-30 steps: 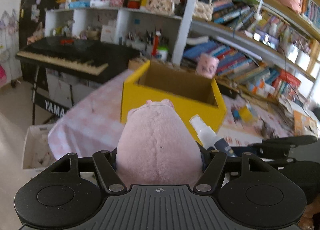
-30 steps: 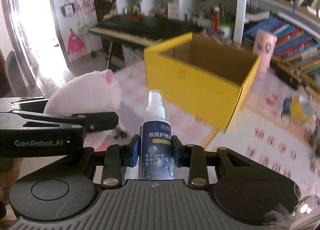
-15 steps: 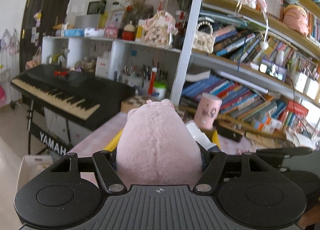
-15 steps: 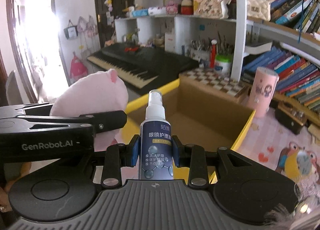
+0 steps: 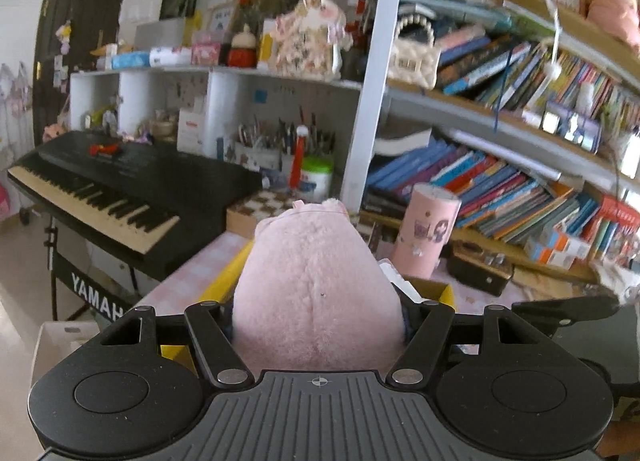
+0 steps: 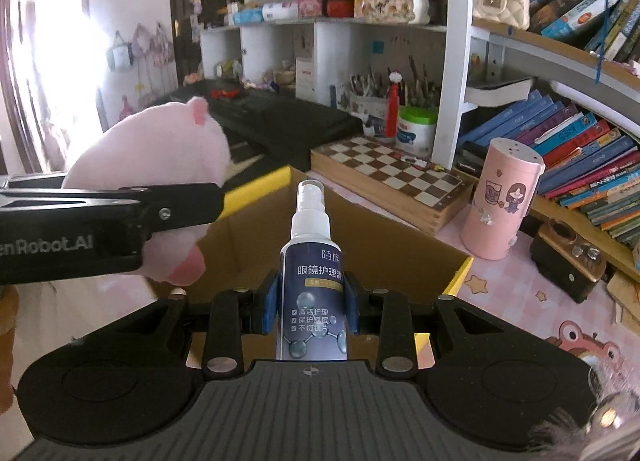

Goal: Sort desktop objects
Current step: 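Carry the pink plush with the left gripper while the right gripper carries the spray bottle toward the yellow box, then lower both items into the yellow box and open both grippers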

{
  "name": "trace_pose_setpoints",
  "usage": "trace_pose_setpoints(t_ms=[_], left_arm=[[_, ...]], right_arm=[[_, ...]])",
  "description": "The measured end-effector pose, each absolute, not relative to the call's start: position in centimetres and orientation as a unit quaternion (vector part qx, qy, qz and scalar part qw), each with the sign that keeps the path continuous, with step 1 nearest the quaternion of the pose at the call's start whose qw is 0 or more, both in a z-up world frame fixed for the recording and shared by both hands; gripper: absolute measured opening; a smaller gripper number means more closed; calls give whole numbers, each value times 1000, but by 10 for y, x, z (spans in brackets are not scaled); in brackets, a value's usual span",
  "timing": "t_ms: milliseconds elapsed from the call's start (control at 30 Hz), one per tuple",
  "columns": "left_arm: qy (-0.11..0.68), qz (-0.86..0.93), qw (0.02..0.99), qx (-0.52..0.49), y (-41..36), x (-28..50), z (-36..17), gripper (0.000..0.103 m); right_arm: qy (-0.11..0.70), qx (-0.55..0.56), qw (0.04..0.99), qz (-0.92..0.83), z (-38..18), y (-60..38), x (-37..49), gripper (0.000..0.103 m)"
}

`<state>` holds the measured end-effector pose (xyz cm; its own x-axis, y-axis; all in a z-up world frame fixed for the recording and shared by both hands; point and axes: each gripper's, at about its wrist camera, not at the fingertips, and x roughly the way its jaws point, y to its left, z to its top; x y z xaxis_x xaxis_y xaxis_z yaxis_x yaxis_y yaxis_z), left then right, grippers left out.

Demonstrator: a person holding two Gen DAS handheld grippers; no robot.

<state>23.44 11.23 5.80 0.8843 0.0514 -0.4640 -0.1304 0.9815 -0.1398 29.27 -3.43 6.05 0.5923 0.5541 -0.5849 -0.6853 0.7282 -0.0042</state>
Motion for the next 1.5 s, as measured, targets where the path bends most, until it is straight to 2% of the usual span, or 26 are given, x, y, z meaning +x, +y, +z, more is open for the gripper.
trace_pose_setpoints(t_ms=[300,600,900,1033,1100,1500], left_arm=[[310,42,948,-63,103,273,19,68],[346,43,936,-47,100,280,2,68],[363,53,928,-62,107,282,-5,72],[346,64,934,-58,109,277,0,77],[327,70,941,-53,110,271,6,84],[220,77,968,-96,125,205,58,90]], right_arm=[[315,-189,855,367,32,-20,317,30],[349,-233,824,381,9,-10,320,31],[339,-244,828,374,5,-8,316,31],[337,-223,839,363,8,-10,316,31],[330,-213,847,357,13,-12,316,34],[259,-120,910,301,62,-45,282,41]])
